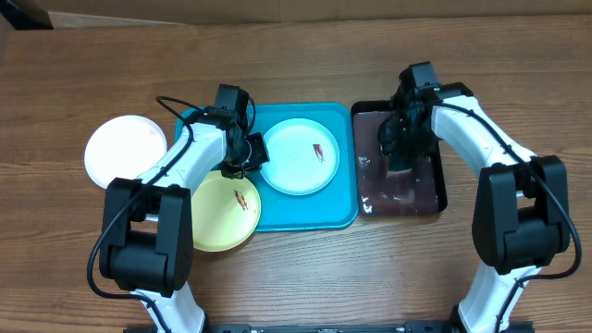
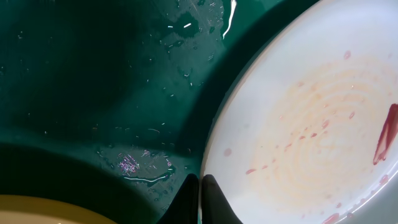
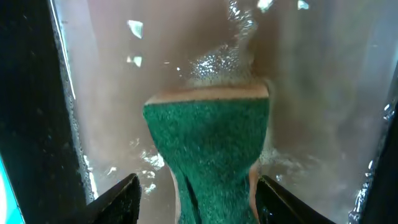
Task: Clean dirty plates on tray and stack at the side
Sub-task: 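Dip the green sponge in the black tray water with right gripper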
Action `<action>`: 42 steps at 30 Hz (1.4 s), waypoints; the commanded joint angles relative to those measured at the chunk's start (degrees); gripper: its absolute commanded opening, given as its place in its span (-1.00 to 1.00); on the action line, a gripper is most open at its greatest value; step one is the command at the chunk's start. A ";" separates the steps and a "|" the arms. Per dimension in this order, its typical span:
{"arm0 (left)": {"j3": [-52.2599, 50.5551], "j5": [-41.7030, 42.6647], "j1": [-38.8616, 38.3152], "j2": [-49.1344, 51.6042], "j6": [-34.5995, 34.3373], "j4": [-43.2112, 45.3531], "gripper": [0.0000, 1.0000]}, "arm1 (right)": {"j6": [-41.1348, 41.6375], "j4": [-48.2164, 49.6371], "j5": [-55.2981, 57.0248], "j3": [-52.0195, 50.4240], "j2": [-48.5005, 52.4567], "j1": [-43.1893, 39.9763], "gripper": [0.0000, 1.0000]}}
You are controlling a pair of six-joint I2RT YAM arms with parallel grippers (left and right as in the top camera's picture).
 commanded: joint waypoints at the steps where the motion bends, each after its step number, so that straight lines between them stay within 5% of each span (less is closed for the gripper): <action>1: -0.61 -1.38 -0.44 -0.04 0.11 -0.31 -0.92 | 0.00 0.76 -0.33 -0.02 -1.73 0.11 0.21; 5: -0.61 -1.38 -0.44 -0.04 0.11 -0.26 -0.92 | 0.00 2.80 -0.35 -2.27 -1.49 0.11 0.18; 8: -0.61 -1.46 -0.44 -0.04 0.11 -0.28 -0.92 | 0.00 4.00 -0.37 -3.02 -1.44 0.39 -0.12; 18: -0.61 -1.79 -0.44 -0.04 0.11 -0.26 -0.91 | 0.00 5.20 -0.33 -5.55 -1.44 1.05 -0.14; 23: -0.61 -1.84 -0.44 -0.04 0.11 -0.04 -0.88 | 0.00 4.39 -0.35 -4.13 -1.97 1.05 -0.92; 28: -0.59 -3.63 -0.35 -0.04 0.11 1.22 -0.67 | 0.00 -0.98 -0.33 1.09 -4.59 1.11 -0.93; 42: -0.61 -7.76 -0.35 -0.04 0.11 3.63 -0.53 | 0.02 -5.05 3.30 2.05 -9.09 1.75 -0.93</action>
